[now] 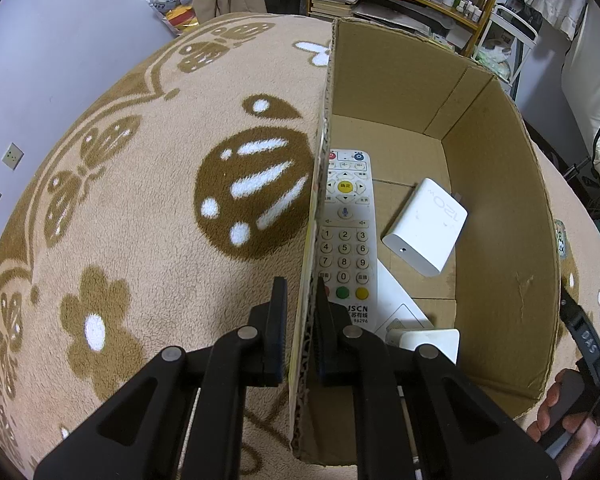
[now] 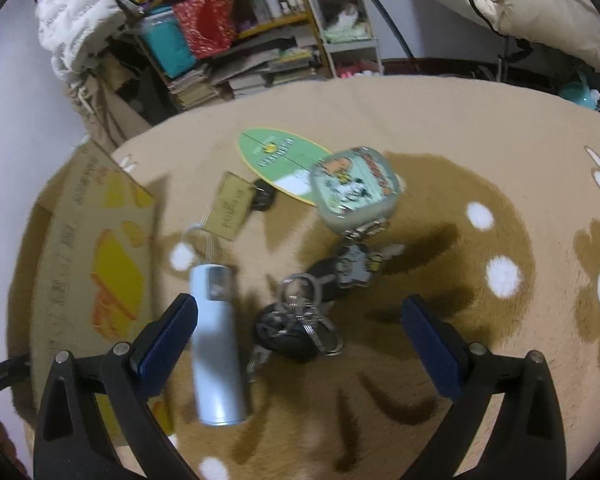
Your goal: Organize rigid objects
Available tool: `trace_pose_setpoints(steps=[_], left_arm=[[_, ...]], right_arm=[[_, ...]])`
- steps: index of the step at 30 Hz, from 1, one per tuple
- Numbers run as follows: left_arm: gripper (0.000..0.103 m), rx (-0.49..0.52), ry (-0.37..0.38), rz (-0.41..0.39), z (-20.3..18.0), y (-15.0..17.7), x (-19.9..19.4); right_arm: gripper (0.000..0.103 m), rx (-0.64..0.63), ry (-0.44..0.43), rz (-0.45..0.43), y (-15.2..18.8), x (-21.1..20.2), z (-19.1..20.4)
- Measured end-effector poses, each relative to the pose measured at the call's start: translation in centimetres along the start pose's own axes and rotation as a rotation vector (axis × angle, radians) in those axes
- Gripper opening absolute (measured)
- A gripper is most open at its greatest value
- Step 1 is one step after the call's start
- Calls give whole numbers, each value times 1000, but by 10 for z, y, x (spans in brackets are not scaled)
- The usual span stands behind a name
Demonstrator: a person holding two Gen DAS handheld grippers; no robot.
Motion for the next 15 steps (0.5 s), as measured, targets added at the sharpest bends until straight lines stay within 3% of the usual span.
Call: trace_pose_setpoints(steps=[7,11,15], left_arm=[[11,0,0,0,0,0,0],[11,0,0,0,0,0,0],[11,0,1,0,0,0,0]], right_arm=[[102,-14,39,-7,4,10,-7],[92,-40,58,16,8,17,-3],[69,-53,104,8,8,21,-4]])
Point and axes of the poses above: each gripper's, at about its wrist camera, not at the fingertips, and x roughly the way its jaws point, z to its left, y to its underside, the point moved 9 cm from there along x, roughly the way its jaws point, and after that the axes turned 9 degrees about -x, right-handed, at the moved point
